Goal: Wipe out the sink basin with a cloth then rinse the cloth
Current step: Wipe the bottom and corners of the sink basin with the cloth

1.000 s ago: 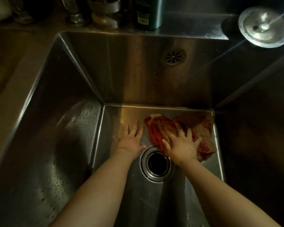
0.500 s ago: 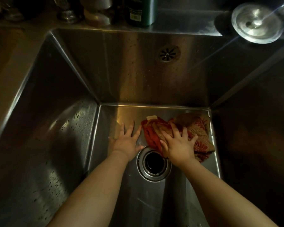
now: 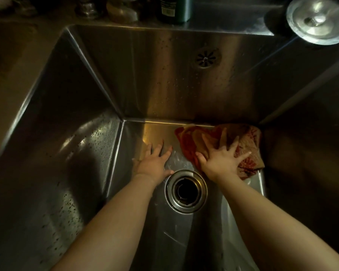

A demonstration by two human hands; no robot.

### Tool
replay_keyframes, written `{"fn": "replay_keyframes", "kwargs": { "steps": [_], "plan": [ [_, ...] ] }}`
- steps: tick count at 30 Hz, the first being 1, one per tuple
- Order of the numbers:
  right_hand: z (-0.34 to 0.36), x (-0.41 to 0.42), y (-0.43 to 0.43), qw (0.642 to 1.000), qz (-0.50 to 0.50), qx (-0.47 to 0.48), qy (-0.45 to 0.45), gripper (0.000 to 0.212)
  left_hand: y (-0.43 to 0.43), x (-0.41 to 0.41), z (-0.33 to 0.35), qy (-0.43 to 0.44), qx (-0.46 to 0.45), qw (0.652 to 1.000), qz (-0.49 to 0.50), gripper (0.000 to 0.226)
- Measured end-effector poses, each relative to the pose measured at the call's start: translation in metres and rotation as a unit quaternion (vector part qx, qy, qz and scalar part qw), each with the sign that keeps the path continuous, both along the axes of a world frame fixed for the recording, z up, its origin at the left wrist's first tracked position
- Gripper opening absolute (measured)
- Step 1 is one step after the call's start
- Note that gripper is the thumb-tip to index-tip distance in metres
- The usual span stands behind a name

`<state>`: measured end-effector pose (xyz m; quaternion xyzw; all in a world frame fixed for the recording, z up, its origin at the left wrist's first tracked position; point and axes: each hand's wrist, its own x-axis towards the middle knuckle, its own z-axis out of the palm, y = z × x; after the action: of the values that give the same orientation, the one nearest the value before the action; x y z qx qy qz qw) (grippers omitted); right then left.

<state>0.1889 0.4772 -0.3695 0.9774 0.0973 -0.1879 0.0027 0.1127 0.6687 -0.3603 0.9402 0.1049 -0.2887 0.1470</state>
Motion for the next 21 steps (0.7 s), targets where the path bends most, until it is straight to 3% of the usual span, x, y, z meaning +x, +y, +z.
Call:
{"fn": "replay_keyframes", "kwargs": {
  "steps": [7,11,14,21],
  "plan": [
    [0.004,0.005,-0.006,1.0,-0.025,0.004,0.019,0.075,0.0,0.001,-0.001,-0.004,0.004,1.0,-0.004,0.081],
    [0.006,0.003,-0.009,0.994,-0.107,0.014,0.026,0.086,-0.001,0.005,0.003,-0.001,0.0,1.0,0.008,0.091],
    [0.006,-0.01,-0.011,0.987,-0.156,0.013,0.034,0.085,-0.004,0.007,0.005,0.017,0.005,1.0,0.007,0.087],
    [-0.002,-0.024,-0.015,0.989,-0.144,0.031,0.03,0.073,-0.003,0.008,0.005,0.034,0.001,0.999,0.0,0.083]
  ]
}}
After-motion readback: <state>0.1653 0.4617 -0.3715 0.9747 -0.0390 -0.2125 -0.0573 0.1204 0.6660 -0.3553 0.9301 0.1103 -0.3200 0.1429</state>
